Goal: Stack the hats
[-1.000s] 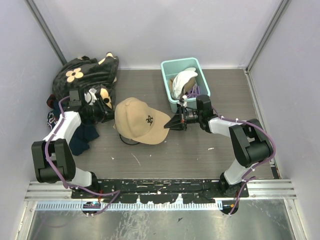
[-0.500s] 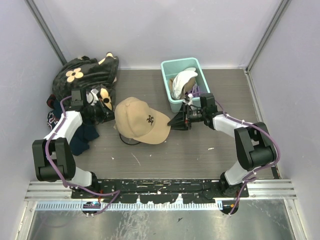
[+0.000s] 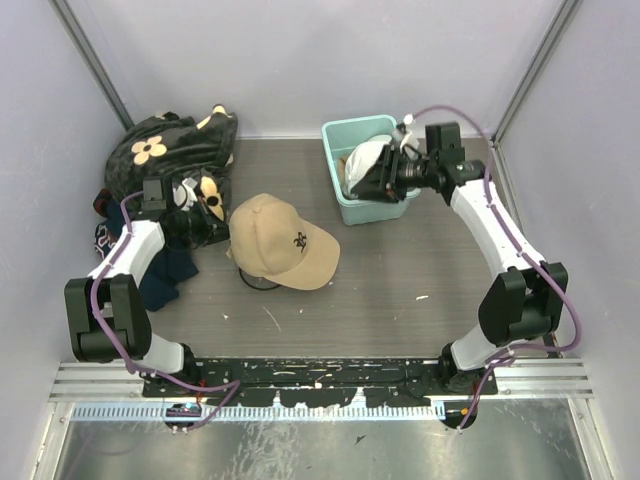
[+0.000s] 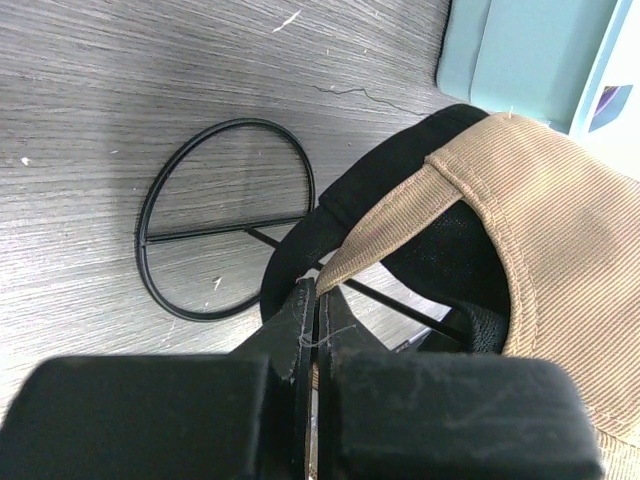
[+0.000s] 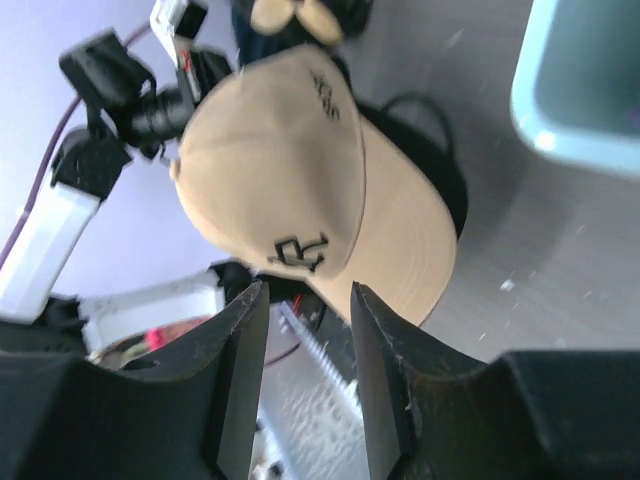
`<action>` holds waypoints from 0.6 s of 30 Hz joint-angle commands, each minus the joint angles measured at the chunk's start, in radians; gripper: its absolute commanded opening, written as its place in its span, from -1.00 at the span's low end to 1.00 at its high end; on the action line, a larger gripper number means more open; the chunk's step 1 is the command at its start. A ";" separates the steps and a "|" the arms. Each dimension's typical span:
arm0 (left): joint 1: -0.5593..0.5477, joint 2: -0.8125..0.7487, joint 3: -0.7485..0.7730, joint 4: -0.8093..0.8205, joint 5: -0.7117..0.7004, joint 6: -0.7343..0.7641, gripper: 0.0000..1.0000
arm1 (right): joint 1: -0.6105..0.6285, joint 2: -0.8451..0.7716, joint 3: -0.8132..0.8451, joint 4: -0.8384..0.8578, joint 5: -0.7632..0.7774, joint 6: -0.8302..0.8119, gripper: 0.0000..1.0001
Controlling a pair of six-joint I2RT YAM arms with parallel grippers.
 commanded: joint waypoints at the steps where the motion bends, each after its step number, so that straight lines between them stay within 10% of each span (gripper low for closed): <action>1: 0.000 -0.009 0.020 -0.021 -0.009 0.022 -0.97 | 0.005 0.044 0.235 -0.248 0.355 -0.194 -0.12; 9: 0.001 -0.013 0.024 -0.033 -0.014 0.023 -0.97 | 0.061 0.215 0.468 -0.453 0.800 -0.279 -0.19; 18: 0.000 -0.016 0.017 -0.042 -0.022 0.026 -0.98 | 0.166 0.284 0.494 -0.456 0.938 -0.306 -0.28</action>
